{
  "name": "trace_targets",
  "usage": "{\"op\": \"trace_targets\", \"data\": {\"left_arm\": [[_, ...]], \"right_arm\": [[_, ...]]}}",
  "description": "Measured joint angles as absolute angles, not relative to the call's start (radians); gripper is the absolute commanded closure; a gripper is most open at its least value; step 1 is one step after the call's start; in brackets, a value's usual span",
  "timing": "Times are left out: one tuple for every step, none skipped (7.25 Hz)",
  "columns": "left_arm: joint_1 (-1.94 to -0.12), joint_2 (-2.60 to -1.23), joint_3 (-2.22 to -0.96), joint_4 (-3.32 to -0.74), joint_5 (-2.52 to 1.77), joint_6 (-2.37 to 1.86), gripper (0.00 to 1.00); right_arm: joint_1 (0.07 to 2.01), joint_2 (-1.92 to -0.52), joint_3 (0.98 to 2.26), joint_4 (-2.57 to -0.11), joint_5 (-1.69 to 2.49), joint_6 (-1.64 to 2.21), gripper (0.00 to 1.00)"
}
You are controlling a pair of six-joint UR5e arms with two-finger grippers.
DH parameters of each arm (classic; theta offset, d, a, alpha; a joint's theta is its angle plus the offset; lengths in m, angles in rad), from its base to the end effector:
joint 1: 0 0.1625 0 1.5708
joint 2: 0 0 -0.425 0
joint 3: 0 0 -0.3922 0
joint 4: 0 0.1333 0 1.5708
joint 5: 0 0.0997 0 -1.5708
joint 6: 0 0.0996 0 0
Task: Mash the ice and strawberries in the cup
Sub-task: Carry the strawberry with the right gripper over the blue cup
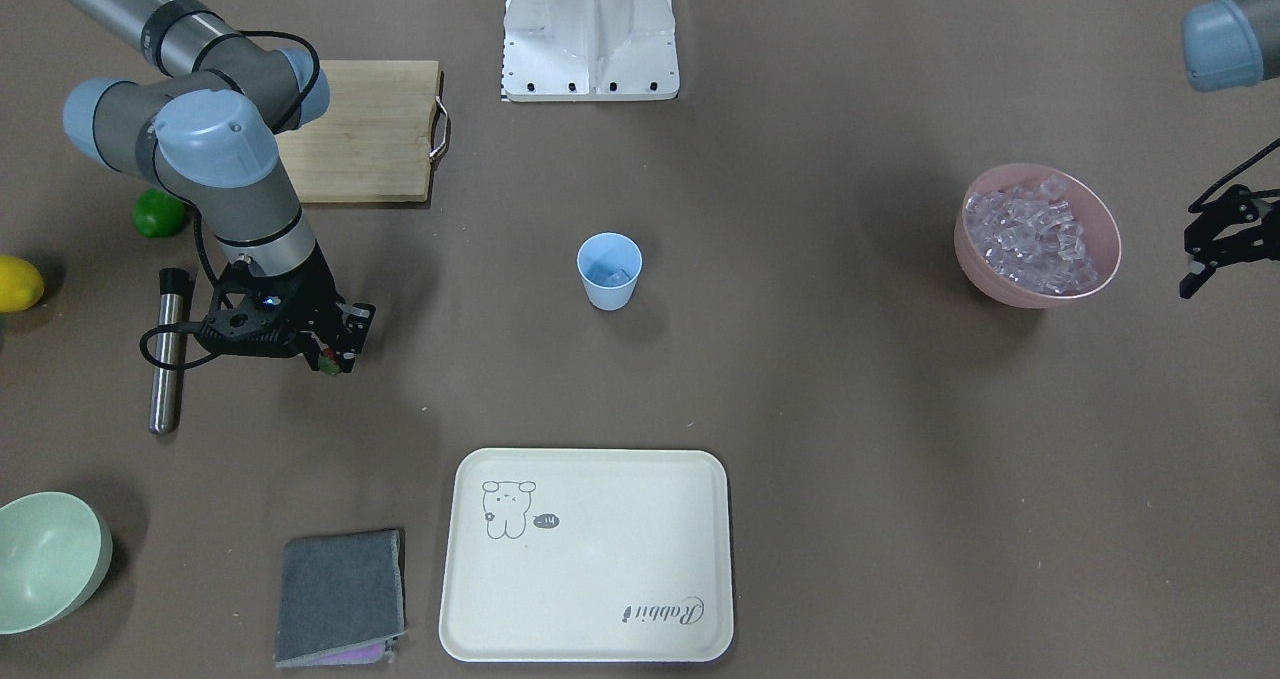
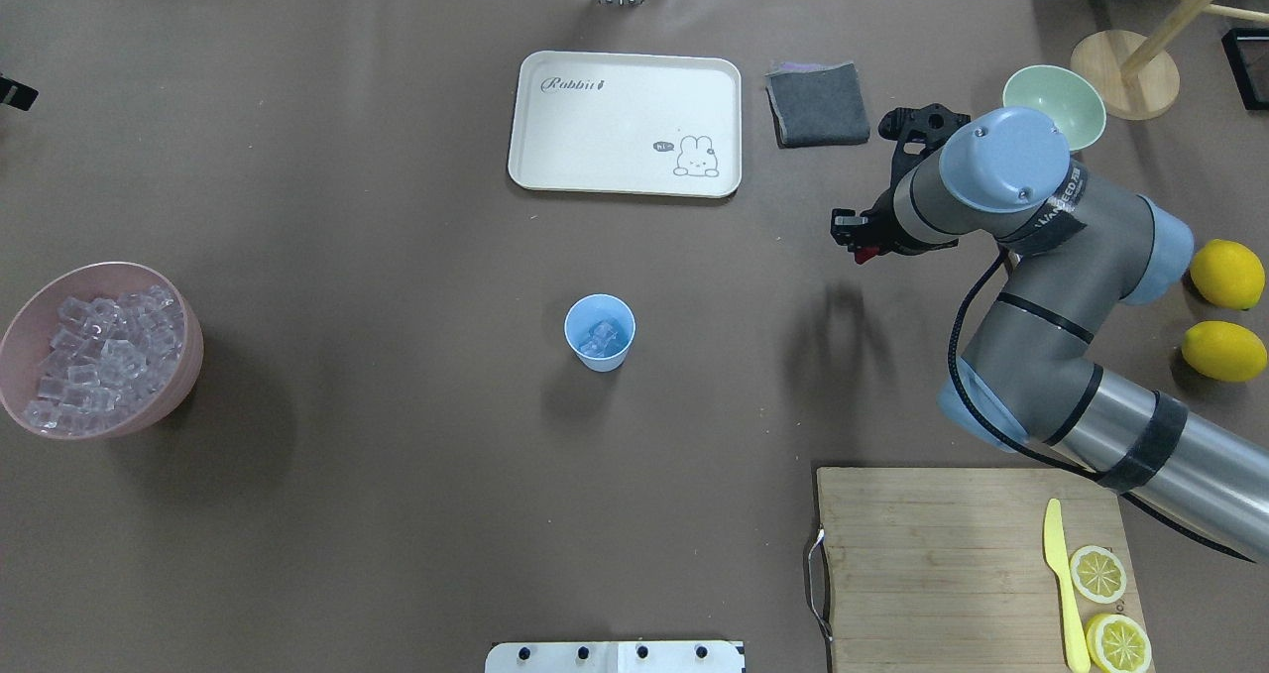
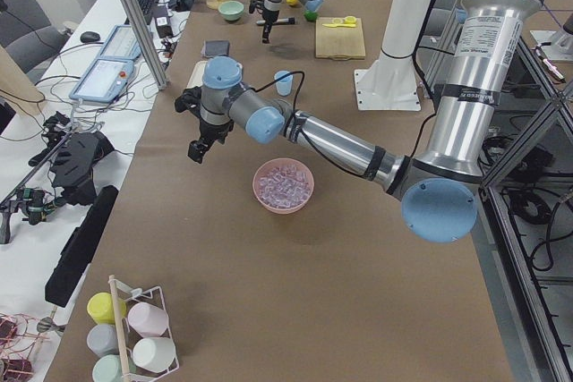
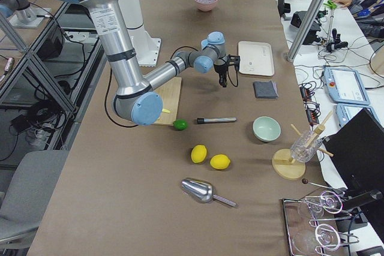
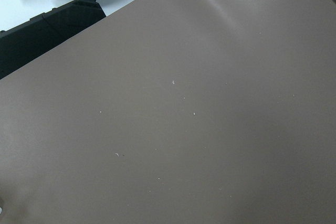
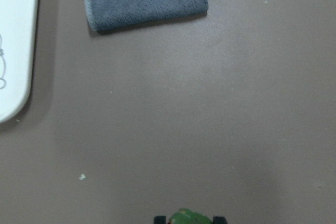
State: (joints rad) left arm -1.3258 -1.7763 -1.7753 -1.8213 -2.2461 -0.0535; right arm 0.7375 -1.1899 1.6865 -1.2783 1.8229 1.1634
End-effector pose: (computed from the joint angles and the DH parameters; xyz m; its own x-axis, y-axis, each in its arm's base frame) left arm 0.0700 -0.5730 0.4224 0.6735 0.5196 -0.5258 -0.1558 0.7950 0.5862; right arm -0.4019 -0.5117 0.3674 0.6849 0.1038 0.7213 -0.2710 0.9551 0.1199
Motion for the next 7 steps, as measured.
{"op": "trace_targets", "data": {"left_arm": [[-1.326,-1.773,-1.777,-1.821,-2.249,-0.055,0.03],[-1.325,-1.765,-1.779,-1.822,-2.254,-0.056,0.03],[-1.322,-1.76,-1.778,-1.823,-2.257,-0.059,0.03],[-1.318,-1.758,-1.775,-1.824,-2.259,-0.06,0.03],[-1.316,-1.756,-1.775,-1.824,-2.264,-0.061,0.03],[-1.315,-1.755,-1.776,-1.824,-2.278,-0.062,0.03],[-1.315,-1.754,-1.775,-1.824,-2.292,-0.063,0.03]], "right_arm": [[0.744,-1.182,1.714,-1.278,1.816,1.163,1.0],[0.745,-1.168,1.743,-1.276,1.805,1.162,1.0],[0.744,-1.158,1.778,-1.274,1.795,1.161,1.0],[0.734,-1.148,1.81,-1.274,1.778,1.16,1.0],[0.713,-1.131,1.828,-1.273,1.754,1.159,1.0],[0.687,-1.104,1.835,-1.272,1.731,1.159,1.0],[0.657,-1.076,1.838,-1.272,1.707,1.159,1.0]]}}
